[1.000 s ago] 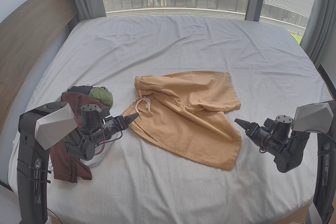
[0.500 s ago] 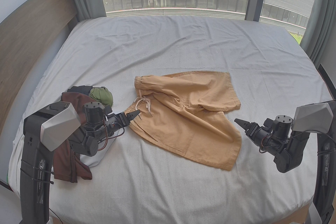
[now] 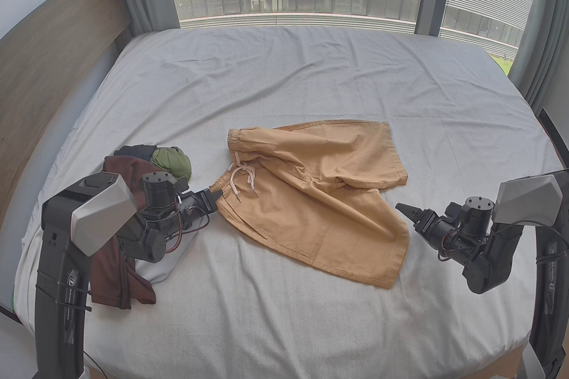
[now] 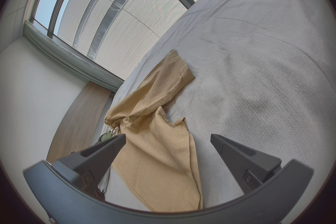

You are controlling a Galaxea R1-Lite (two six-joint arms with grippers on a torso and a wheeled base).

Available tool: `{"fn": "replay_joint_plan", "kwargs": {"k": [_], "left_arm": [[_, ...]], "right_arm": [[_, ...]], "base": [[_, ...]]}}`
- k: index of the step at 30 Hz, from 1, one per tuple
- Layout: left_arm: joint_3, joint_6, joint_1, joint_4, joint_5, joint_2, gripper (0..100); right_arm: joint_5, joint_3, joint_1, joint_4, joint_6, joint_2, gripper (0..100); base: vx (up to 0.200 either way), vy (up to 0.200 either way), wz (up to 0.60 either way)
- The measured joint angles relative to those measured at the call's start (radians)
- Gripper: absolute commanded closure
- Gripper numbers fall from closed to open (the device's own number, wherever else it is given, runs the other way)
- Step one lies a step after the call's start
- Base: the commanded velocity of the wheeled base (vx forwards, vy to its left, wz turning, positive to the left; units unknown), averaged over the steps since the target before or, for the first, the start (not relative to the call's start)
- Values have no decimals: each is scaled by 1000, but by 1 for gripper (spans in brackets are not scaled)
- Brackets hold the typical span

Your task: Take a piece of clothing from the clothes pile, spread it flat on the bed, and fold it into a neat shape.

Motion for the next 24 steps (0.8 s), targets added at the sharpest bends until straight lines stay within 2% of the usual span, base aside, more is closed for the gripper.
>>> {"fn": "replay_joint_plan", "kwargs": {"k": [8, 17, 19, 24], "left_arm": [[154, 3, 12, -28, -4, -59, 100], [445, 41, 18, -99, -11, -201, 100], [497, 58, 18, -156, -12, -224, 100], [539, 68, 15, -188, -13, -247, 100]], "right_arm": [[-1, 4, 2, 0, 0, 6, 0], [-1, 23, 7, 1, -5, 12, 0], [0, 43, 11, 1, -21, 13, 0], [14, 99, 13, 2, -107, 20, 0]], "base": [[0, 0, 0], [0, 0, 0], [0, 0, 0], [0, 0, 0]]}}
